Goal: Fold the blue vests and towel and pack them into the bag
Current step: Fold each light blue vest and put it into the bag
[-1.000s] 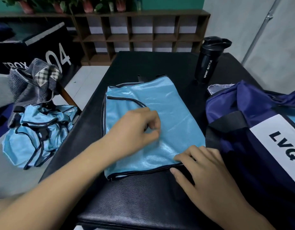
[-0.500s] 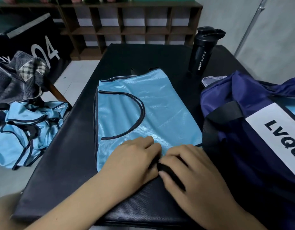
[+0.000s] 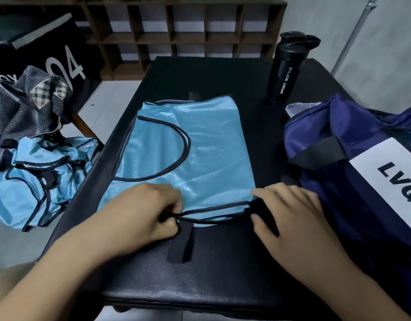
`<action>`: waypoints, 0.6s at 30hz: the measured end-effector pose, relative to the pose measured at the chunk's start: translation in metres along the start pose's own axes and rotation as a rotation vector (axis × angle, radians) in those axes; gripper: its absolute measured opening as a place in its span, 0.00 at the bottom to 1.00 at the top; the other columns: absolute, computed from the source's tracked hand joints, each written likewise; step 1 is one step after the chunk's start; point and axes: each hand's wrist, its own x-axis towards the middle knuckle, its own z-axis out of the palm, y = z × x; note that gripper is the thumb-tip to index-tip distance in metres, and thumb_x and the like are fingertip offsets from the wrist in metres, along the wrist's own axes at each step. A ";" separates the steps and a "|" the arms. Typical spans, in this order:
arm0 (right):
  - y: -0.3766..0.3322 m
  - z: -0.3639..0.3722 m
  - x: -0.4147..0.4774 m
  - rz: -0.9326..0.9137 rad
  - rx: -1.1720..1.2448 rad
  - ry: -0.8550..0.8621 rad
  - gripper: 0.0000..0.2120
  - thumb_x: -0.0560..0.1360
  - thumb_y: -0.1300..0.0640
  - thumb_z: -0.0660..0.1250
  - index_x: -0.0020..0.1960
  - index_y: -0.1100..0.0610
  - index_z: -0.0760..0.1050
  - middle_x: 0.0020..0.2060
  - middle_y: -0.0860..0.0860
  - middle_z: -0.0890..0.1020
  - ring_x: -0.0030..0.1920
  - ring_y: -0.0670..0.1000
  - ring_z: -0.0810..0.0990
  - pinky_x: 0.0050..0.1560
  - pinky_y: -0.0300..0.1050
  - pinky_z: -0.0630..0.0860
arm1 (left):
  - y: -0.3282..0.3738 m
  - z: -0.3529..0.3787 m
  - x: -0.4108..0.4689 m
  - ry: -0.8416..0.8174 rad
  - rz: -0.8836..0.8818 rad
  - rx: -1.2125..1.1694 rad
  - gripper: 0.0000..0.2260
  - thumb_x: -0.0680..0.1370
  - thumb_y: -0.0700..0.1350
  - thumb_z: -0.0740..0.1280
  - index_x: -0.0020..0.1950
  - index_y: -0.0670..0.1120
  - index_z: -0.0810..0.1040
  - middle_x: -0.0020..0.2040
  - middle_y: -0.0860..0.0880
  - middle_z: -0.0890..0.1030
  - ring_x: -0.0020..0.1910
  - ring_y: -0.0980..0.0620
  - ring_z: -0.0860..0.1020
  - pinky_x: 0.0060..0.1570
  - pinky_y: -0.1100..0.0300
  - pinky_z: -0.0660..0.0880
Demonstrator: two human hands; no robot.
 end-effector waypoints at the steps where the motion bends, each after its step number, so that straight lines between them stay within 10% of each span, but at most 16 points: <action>1: 0.002 -0.001 0.002 -0.005 0.004 0.013 0.19 0.77 0.46 0.67 0.67 0.47 0.77 0.59 0.43 0.77 0.60 0.53 0.78 0.65 0.52 0.68 | -0.002 -0.003 -0.002 -0.007 0.000 -0.035 0.07 0.69 0.57 0.61 0.45 0.57 0.73 0.42 0.59 0.77 0.41 0.59 0.76 0.41 0.60 0.74; 8: -0.007 0.000 0.007 -0.244 0.148 -0.029 0.21 0.74 0.53 0.73 0.67 0.50 0.79 0.66 0.45 0.77 0.71 0.48 0.74 0.72 0.49 0.67 | 0.002 -0.013 -0.003 0.009 0.040 -0.217 0.04 0.72 0.50 0.68 0.43 0.56 0.73 0.43 0.56 0.79 0.43 0.52 0.77 0.44 0.59 0.75; 18: -0.009 0.003 0.011 -0.239 0.139 -0.071 0.05 0.77 0.58 0.67 0.49 0.49 0.72 0.47 0.43 0.73 0.48 0.49 0.72 0.56 0.46 0.68 | 0.004 -0.008 -0.014 -0.077 -0.038 -0.097 0.12 0.67 0.58 0.66 0.48 0.58 0.70 0.48 0.58 0.74 0.46 0.57 0.76 0.46 0.55 0.77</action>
